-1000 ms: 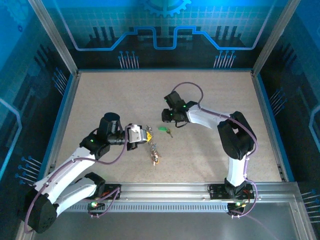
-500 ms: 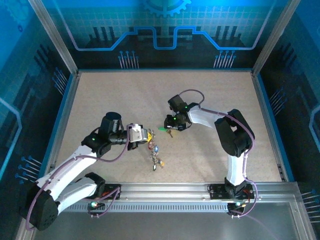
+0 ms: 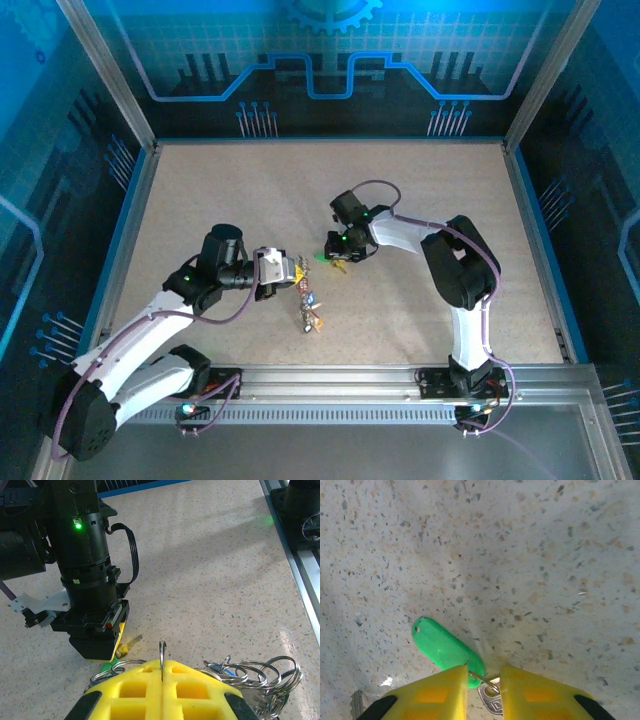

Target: Put the keys on the keyring

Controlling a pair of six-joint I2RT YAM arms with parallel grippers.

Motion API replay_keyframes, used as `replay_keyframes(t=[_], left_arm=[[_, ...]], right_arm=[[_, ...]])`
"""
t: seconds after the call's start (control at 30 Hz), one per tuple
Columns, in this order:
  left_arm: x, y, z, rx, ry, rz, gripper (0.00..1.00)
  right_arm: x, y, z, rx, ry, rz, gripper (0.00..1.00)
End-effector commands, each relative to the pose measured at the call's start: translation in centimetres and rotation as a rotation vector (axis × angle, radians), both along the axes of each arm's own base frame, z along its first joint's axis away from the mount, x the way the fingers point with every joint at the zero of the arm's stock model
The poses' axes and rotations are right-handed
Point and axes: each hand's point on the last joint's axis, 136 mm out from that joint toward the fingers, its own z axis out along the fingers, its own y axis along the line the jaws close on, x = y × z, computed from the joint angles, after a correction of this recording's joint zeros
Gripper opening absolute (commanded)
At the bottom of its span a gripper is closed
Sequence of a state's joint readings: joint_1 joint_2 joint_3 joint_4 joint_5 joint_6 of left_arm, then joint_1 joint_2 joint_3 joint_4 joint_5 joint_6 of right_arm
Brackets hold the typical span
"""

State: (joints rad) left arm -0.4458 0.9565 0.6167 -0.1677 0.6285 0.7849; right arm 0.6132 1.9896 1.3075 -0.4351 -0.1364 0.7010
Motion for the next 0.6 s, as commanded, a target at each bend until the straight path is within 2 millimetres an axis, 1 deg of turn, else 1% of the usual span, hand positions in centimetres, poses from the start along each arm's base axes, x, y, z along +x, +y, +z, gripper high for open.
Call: replay_keyframes(t=[0.0,0.17,0.5,0.57], left_arm=[[0.28,-0.51,2.21,-0.049,-0.050,-0.032,0.00],[0.30,-0.51,2.15,-0.048,-0.048,-0.031,0.00],[0.31,-0.51,2.02,-0.045,-0.047,-0.031,0.00],[0.31,-0.50,2.01,-0.045,-0.047,-0.031,0.00]], right_arm=[[-0.46,0.60,-0.14,-0.003,0.020,0.027,0.21],[-0.50,0.95,-0.01,0.011,0.015,0.041,0.17],[-0.44,1.41,0.51,0.044,-0.014,0.060,0.13],[-0.50,1.60,0.49,0.058,-0.014,0.063,0.10]])
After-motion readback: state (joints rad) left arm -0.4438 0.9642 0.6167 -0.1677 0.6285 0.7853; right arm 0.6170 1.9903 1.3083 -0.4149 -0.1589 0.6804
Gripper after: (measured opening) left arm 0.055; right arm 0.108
